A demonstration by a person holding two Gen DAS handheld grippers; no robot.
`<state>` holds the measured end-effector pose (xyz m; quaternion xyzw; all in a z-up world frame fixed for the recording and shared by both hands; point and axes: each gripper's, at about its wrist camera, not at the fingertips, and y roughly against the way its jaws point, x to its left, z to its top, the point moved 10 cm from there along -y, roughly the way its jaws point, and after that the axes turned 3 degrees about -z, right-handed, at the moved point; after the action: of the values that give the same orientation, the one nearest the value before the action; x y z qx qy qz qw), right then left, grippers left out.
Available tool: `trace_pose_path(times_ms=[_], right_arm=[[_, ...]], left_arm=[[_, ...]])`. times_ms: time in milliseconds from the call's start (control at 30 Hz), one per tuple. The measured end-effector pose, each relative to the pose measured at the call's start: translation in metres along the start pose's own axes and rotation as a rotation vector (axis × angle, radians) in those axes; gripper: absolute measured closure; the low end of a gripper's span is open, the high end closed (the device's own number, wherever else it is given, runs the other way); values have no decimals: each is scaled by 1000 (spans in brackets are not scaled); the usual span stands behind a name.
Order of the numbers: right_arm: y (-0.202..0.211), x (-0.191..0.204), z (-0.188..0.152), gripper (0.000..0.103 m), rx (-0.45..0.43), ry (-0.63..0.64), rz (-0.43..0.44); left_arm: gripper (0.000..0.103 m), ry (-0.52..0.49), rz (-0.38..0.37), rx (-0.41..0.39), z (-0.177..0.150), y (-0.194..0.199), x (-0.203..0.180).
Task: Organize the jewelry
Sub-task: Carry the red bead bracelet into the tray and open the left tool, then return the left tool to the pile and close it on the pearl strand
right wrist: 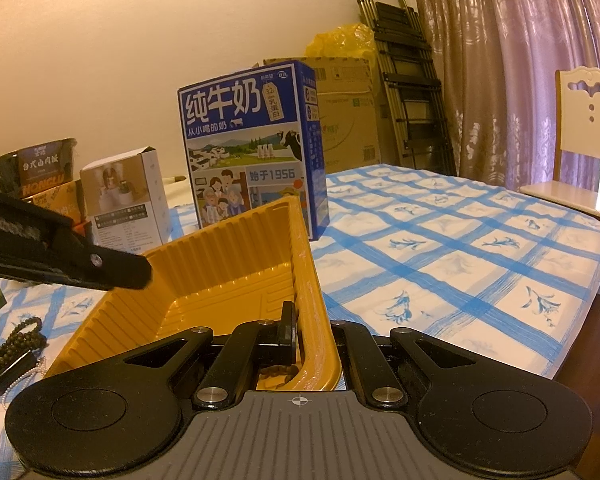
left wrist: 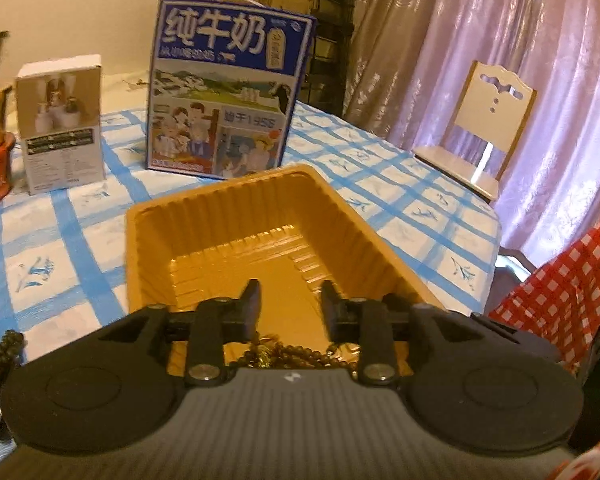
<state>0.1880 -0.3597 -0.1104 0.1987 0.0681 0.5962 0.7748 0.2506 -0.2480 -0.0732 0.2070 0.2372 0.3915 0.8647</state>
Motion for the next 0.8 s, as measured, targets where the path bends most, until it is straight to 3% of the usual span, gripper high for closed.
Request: trace_pose_path(times_ms=[233,500,800], right_arm=[[0,0,0,99,0,0,0],[0,0,0,99,0,0,-1],[0,0,0,99,0,2,-1]], left_arm=[[69,13,111,-30,-8,40,45],[69,10,286,66,-71,85,111],[70,42,311,125,-109,88,125]])
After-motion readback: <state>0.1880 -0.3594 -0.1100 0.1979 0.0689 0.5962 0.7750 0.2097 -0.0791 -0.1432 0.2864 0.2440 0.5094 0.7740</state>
